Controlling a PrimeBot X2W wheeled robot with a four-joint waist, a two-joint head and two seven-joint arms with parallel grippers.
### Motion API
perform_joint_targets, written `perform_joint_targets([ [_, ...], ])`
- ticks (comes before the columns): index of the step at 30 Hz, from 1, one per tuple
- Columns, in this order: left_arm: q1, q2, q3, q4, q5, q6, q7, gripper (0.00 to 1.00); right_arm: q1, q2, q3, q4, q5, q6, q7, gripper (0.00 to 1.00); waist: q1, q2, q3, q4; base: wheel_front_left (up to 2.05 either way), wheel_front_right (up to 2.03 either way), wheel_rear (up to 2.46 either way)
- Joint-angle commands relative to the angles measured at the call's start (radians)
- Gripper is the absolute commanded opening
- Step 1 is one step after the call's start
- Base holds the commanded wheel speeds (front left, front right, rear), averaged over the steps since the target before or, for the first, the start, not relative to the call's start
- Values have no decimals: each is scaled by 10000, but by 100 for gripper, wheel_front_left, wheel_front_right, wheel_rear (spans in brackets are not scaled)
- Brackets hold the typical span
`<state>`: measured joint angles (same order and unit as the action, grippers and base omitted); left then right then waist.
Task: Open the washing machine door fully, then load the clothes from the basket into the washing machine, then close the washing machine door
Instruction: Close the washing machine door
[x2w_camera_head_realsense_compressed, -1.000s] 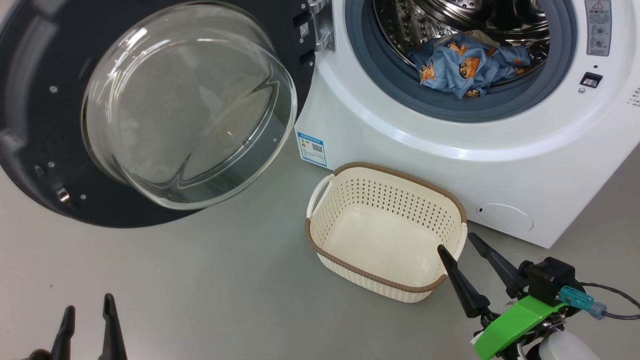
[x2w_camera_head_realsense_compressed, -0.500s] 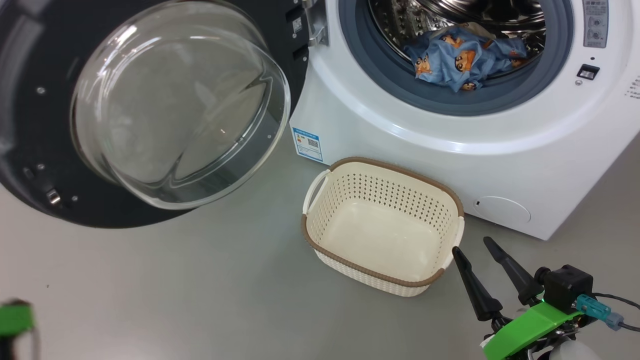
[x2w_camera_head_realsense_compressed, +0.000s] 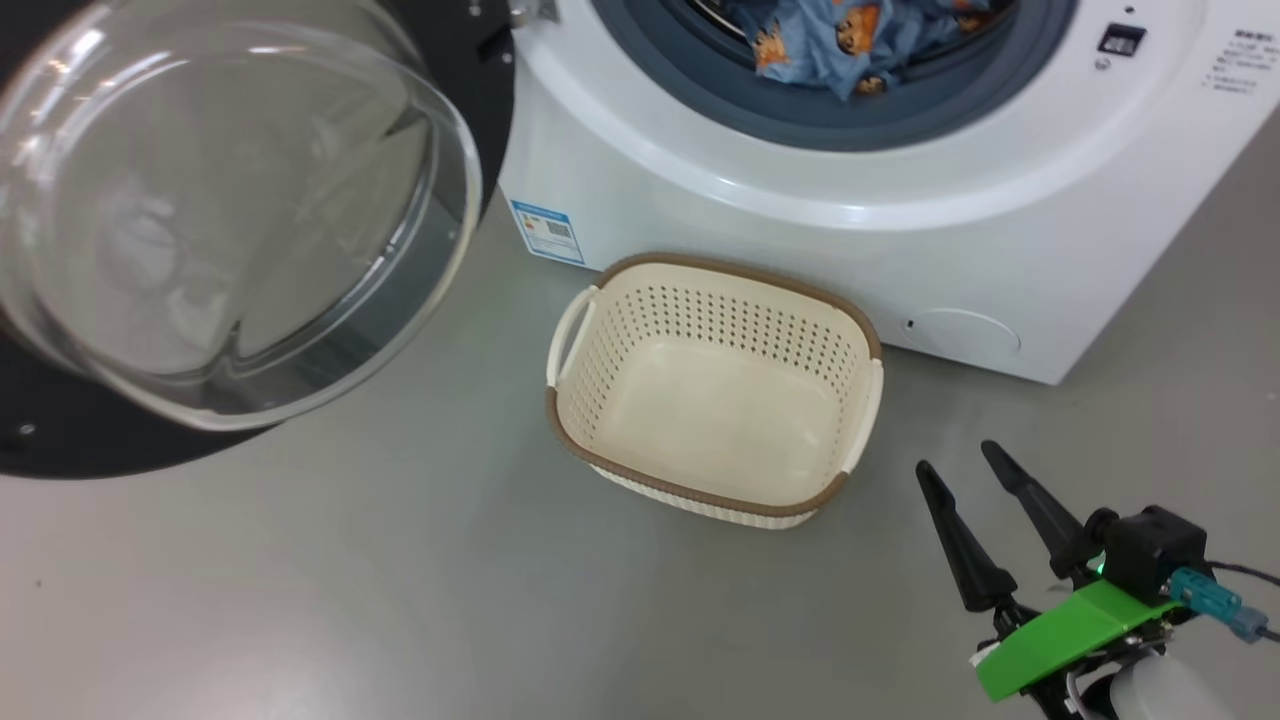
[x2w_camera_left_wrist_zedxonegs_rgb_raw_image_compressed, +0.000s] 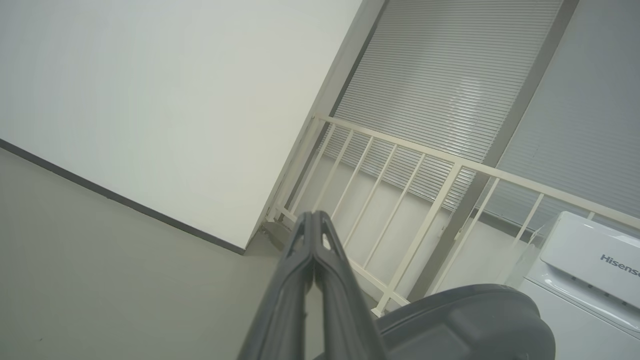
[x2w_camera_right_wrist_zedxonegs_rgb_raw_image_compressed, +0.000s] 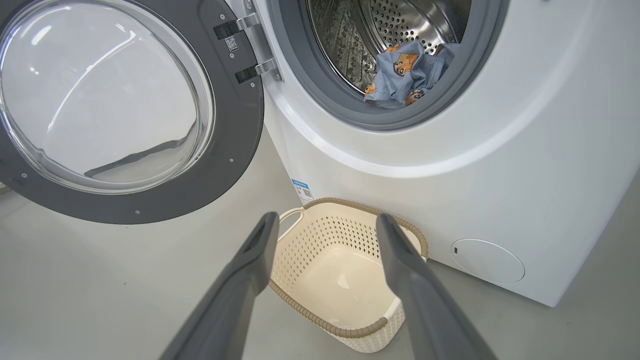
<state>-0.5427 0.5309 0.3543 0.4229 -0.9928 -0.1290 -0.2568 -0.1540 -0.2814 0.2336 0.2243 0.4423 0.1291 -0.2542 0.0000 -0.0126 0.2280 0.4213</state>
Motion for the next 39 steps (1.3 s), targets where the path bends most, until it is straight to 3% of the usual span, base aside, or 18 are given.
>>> perform_joint_targets([
  [1,-526,1028,130,196,-327,-17,-1,0,-282,-91,195,-282,-43,16,-76,100,0,0,413,-403,0,0,0],
  [4,-1145,1534,-152,1067,-1117,-17,398,0,-369,-103,224,-314,-59,16,-76,100,0,0,576,-536,0,0,0],
  [9,-1921,2273,-740,2127,-2300,-17,1969,0,-492,-107,298,-357,-90,16,-76,100,0,0,812,-697,0,0,0],
  [19,-2332,3139,-1762,2772,-3485,-17,4826,0,-569,-146,383,-402,-115,16,-76,100,0,0,1084,-838,0,0,0],
  [39,-1958,3225,-2742,2496,-4665,-17,7869,0,-497,-155,145,-361,-137,16,-76,100,0,0,849,-806,0,0,0],
])
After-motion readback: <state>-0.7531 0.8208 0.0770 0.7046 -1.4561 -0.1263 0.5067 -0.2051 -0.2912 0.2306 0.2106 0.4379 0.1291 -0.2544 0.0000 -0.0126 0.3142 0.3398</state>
